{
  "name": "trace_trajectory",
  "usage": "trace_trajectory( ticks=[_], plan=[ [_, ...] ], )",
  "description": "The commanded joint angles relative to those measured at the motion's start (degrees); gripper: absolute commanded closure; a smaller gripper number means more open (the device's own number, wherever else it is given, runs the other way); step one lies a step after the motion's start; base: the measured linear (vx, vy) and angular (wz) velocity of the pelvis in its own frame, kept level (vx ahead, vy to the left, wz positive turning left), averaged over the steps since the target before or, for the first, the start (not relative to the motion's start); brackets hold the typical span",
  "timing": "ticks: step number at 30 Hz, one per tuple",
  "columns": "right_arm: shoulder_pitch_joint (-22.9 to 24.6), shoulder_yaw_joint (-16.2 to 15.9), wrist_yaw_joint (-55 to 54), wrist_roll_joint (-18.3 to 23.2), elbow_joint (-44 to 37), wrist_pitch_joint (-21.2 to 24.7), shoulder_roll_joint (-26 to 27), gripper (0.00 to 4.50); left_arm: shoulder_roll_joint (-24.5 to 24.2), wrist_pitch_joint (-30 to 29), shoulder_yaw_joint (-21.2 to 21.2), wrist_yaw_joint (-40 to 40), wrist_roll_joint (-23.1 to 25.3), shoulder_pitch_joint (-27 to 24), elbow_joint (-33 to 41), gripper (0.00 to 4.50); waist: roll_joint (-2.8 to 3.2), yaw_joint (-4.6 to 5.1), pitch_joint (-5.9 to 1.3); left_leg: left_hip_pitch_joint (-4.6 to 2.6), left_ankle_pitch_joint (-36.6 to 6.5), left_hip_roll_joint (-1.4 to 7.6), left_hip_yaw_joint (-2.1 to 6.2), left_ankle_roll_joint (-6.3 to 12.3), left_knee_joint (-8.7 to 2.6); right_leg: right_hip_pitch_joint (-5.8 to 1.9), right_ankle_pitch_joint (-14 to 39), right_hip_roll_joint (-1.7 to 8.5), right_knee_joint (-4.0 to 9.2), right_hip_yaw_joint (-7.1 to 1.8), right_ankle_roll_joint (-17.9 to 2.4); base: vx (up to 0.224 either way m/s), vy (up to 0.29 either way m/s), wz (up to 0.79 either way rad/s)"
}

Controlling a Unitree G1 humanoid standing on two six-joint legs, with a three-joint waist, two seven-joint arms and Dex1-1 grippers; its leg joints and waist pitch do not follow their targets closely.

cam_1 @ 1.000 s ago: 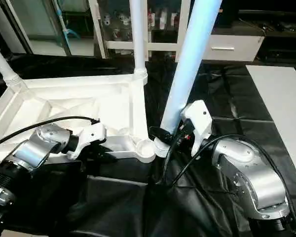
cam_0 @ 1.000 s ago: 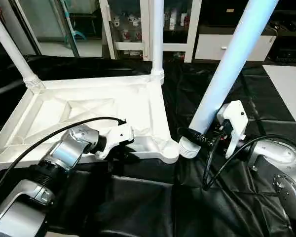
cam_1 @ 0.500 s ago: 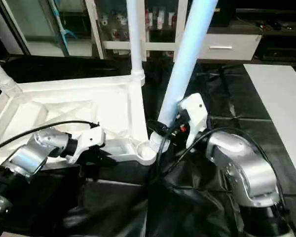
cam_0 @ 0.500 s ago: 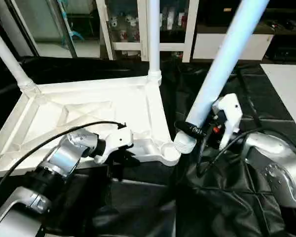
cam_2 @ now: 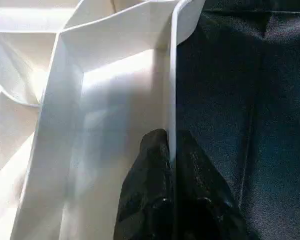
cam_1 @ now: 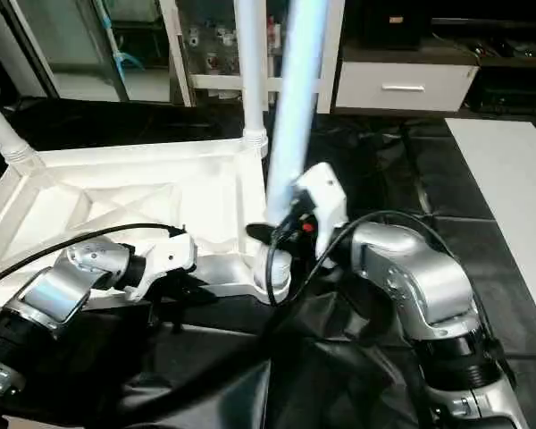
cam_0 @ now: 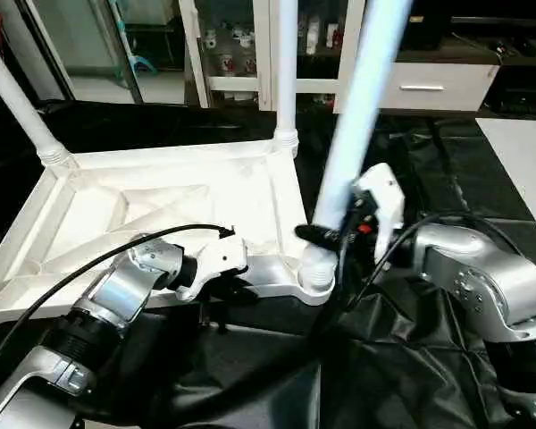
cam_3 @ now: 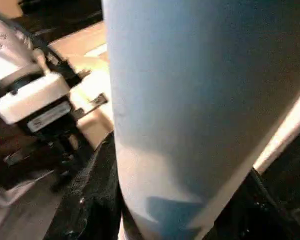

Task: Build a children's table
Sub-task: Insert table leg to table base

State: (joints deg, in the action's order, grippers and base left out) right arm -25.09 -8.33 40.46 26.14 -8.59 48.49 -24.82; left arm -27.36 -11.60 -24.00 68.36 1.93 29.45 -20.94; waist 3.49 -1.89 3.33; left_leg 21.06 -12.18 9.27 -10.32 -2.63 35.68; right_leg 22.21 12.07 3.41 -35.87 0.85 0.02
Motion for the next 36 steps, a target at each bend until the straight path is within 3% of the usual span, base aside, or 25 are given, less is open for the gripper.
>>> trace_trajectory(
  ticks=[1, 9, 17, 22, 29, 36],
  plan=[
    [-0.82, -1.00, 0.81, 0.19, 0.71, 0.74, -0.20, 2.67, 1.21, -0.52, 0.68, -1.58, -1.83, -1.12, 0.39, 4.50, -1.57, -0.01, -3.67, -0.51, -4.78, 3.32, 1.21, 2.07, -4.52, -2.33, 7.68, 4.35, 4.08, -2.27, -13.90, 0.000, 0.000, 0.00],
    [-1.44, -2.72, 0.73, -1.32, 2.11, 2.03, -0.50, 2.67, 1.29, -0.95, 1.05, -1.48, -1.22, -1.57, 1.00, 4.50, -1.96, 0.05, -3.76, -0.48, -5.03, 3.29, 1.21, 1.60, -4.53, -2.36, 7.85, 4.35, 4.09, -2.35, -13.69, 0.000, 0.000, 0.00],
    [-3.01, -3.94, 0.68, -2.78, 5.59, 2.02, 0.35, 2.67, 0.79, -1.24, 0.91, -0.92, -1.12, -1.98, 1.72, 4.50, -1.71, 0.18, -3.72, -0.57, -6.31, 3.28, 1.22, 1.14, -4.59, -2.21, 8.72, 4.37, 4.22, -2.33, -13.95, 0.000, 0.000, 0.00],
    [-3.32, -4.75, 1.04, -3.11, 7.58, 2.14, 0.72, 2.68, 0.65, -1.43, 0.82, -0.51, -1.03, -2.02, 1.94, 4.50, -1.99, 0.26, -3.72, -0.54, -6.16, 3.33, 1.21, 1.14, -4.62, -2.26, 8.58, 4.36, 4.20, -2.34, -13.90, 0.000, 0.000, 0.00],
    [-2.49, -3.25, 1.35, -2.27, 9.37, 1.36, 1.54, 2.68, 0.72, -1.34, 0.94, -0.72, -0.97, -1.88, 1.73, 4.50, -2.06, 0.35, -3.71, -0.69, -7.45, 3.40, 1.26, 0.58, -4.77, -2.13, 9.91, 4.36, 4.33, -2.33, -13.62, 0.000, 0.000, 0.00],
    [2.43, 0.01, 2.25, -0.94, 8.07, -2.96, 2.19, 2.68, 0.62, -1.50, 1.37, -1.12, -0.96, -2.43, 2.44, 4.50, -2.17, 0.10, -3.76, -0.58, -7.15, 3.48, 1.20, 1.16, -4.76, -2.13, 8.66, 4.45, 4.33, -2.38, -13.60, 0.000, 0.000, 0.00]
  ],
)
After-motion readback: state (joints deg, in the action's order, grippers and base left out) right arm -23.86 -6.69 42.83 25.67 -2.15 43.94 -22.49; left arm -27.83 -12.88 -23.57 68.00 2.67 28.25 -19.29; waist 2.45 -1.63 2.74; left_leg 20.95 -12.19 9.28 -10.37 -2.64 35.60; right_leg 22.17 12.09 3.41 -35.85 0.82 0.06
